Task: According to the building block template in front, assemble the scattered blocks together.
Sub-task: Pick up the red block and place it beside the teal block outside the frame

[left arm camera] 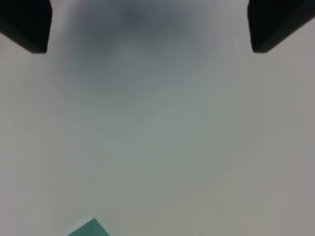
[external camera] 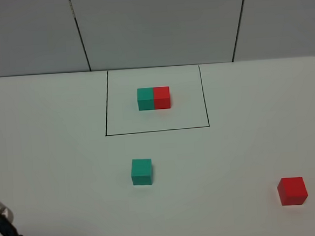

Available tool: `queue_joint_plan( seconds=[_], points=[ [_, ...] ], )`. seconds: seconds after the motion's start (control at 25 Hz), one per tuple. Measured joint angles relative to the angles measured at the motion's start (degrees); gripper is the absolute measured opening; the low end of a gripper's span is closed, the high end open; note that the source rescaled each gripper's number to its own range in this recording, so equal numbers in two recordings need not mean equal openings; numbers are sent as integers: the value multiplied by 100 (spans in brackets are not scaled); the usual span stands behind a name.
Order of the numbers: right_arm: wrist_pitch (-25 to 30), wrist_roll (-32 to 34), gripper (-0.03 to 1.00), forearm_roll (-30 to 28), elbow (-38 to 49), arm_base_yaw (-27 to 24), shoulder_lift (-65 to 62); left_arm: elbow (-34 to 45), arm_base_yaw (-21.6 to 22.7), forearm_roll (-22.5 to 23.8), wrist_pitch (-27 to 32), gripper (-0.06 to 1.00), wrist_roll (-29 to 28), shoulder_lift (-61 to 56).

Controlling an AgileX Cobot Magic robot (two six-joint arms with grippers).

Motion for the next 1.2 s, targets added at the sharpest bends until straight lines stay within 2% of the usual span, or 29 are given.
queue_joint_plan(
  seconds=[0.4, 0.64, 0.88, 1.2],
  points=[
    [0, 0, 0, 0, 0, 0, 0, 25, 0, 221, 917, 93, -766, -1125],
    [0, 0, 0, 0, 0, 0, 0, 317, 190, 126, 1020, 93, -865, -1592],
    [0, -5, 0, 0, 0, 0, 0, 431, 508, -234, 1043, 93, -885, -2050],
    [0, -2, 0, 0, 0, 0, 0, 556, 907, -273, 1198, 93, -1121, -2350]
  ],
)
